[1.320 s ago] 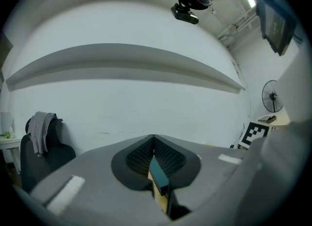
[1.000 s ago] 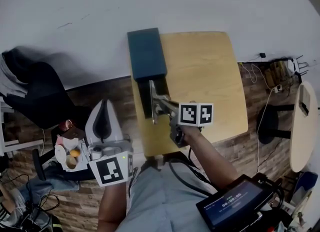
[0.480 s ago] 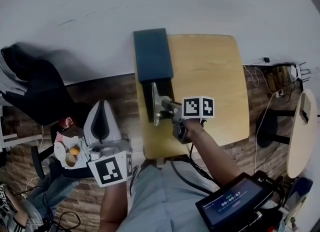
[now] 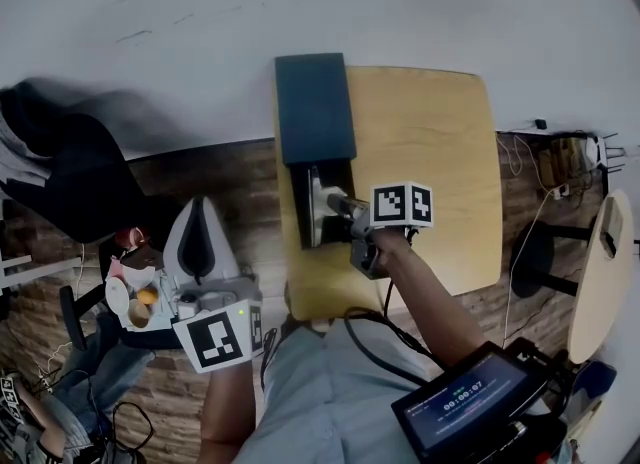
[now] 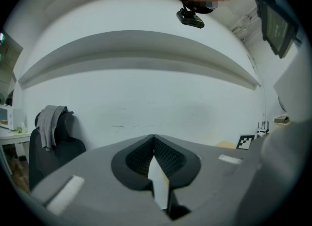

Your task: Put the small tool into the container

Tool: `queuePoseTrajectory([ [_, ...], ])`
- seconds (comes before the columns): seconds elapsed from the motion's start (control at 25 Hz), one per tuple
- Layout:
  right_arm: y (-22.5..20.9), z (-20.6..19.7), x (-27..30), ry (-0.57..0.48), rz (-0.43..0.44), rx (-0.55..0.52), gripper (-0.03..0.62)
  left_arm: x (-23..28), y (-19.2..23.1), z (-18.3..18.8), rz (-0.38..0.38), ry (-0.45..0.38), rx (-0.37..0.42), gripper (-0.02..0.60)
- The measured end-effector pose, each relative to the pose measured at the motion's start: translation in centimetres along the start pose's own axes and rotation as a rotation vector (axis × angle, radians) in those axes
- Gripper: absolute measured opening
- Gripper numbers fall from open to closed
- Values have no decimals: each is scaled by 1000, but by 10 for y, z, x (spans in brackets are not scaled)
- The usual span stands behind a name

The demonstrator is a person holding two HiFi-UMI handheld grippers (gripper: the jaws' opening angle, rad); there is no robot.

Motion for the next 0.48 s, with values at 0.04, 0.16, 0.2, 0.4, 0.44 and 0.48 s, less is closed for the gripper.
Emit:
queuePoseTrajectory([
  [0.04, 1, 0, 1, 4, -1, -3, 3, -1, 1, 0, 3, 2, 0, 11],
  [0.16, 1, -1, 3, 11, -9, -18, 5, -4, 4, 1, 11, 4, 0, 11],
  [0.2, 1, -1, 3, 12, -12, -26, 3, -5, 4, 2, 13, 5, 0, 11],
  [0.4, 1, -1, 5, 17, -32, -77, 3, -8, 7, 2, 25, 8, 4, 11],
  [0.44, 2, -2, 5, 17, -33, -81, 3, -9, 7, 2, 28, 8, 5, 12],
  [0.48, 2, -2, 6, 17, -34, -85, 4, -9, 8, 2, 30, 9, 5, 11],
])
Point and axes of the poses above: the fingertips, and each gripper's own axes: x forward along the fingers, y to its left, z out of its top, the point moved 4 cm from there along -x, backward along the fingers, and after that the axes turned 13 degrees about z, right-handed, at the moved point
